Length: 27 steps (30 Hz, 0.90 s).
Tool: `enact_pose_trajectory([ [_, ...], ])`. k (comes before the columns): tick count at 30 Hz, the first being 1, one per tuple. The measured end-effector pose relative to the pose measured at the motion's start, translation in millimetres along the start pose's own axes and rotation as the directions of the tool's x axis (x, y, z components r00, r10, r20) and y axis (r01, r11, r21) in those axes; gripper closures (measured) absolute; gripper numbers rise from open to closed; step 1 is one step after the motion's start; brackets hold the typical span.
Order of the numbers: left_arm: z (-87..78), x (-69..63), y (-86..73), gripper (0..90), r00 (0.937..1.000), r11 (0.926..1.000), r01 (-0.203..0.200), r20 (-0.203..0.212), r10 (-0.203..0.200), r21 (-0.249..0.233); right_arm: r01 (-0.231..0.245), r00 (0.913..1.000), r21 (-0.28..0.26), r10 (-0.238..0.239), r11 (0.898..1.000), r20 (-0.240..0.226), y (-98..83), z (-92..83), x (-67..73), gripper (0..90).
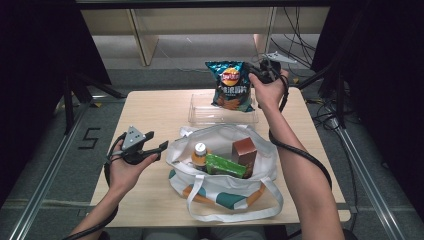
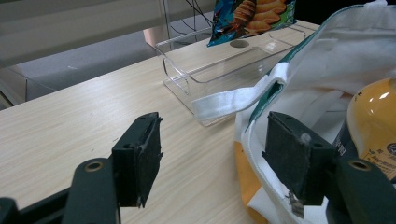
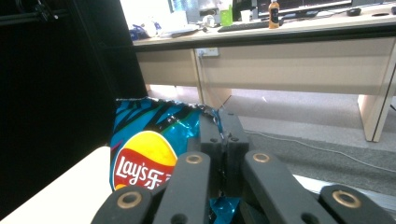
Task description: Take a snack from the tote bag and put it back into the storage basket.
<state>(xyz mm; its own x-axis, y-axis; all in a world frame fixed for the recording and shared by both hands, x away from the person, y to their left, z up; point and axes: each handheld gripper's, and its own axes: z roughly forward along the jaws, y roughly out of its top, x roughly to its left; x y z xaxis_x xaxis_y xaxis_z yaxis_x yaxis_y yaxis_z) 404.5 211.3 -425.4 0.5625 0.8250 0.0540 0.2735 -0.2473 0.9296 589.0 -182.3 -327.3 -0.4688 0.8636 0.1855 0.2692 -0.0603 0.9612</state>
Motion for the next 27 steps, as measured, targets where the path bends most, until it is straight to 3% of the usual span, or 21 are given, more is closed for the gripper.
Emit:
enact_pose_trajectory([
  [6,-0.3,0.4,0.0,35.3,1.0000,1.0000,0.000,0.000,0.000,-0.002,0.012,0.9999,0.005,-0.012,1.000,0.001,-2.0,5.4,-3.0,90.0],
  [7,-0.3,0.4,0.0,35.3,1.0000,1.0000,-0.001,0.000,0.001,-0.002,-0.013,0.9999,0.009,0.013,1.000,0.007,-3.7,6.4,-2.2,90.0],
  [10,-0.4,0.6,-0.2,35.3,1.0000,1.0000,0.000,-0.001,0.000,-0.002,-0.005,1.0000,0.012,0.005,1.000,0.006,-6.9,9.3,-4.7,90.0],
  [11,-0.4,0.7,-0.3,35.3,1.0000,1.0000,-0.001,-0.001,0.001,-0.002,-0.028,0.9995,0.017,0.028,0.999,0.015,-8.4,9.5,-3.3,90.0],
  [17,-0.3,1.1,-0.6,35.3,1.0000,1.0000,-0.004,0.000,0.004,-0.001,-0.005,0.9998,0.021,0.005,1.000,0.021,-13.5,13.6,-8.1,90.0],
  [18,-0.2,1.0,-0.6,35.3,1.0000,1.0000,-0.003,0.000,0.003,0.000,-0.033,0.9991,0.020,0.032,0.999,0.026,-14.5,13.8,-6.6,90.0],
  [22,-0.1,0.6,-0.5,35.3,1.0000,1.0000,-0.001,-0.001,0.001,0.000,-0.022,0.9992,0.032,0.021,0.999,0.033,-16.8,14.9,-11.1,90.0],
  [23,-0.1,0.2,-0.4,35.3,1.0000,1.0000,0.001,-0.001,-0.001,0.000,-0.046,0.9983,0.036,0.045,0.998,0.037,-18.0,14.7,-10.7,90.0],
  [24,-0.1,0.0,-0.4,35.2,1.0000,1.0000,0.000,0.000,0.000,0.001,-0.007,0.9994,0.029,0.007,1.000,0.034,-19.1,16.2,-14.7,90.0],
  [27,0.9,0.6,-0.7,35.3,1.0000,1.0000,-0.006,0.007,0.006,-0.005,-0.036,0.9982,0.038,0.034,0.999,0.049,-22.9,16.5,-17.3,90.0],
])
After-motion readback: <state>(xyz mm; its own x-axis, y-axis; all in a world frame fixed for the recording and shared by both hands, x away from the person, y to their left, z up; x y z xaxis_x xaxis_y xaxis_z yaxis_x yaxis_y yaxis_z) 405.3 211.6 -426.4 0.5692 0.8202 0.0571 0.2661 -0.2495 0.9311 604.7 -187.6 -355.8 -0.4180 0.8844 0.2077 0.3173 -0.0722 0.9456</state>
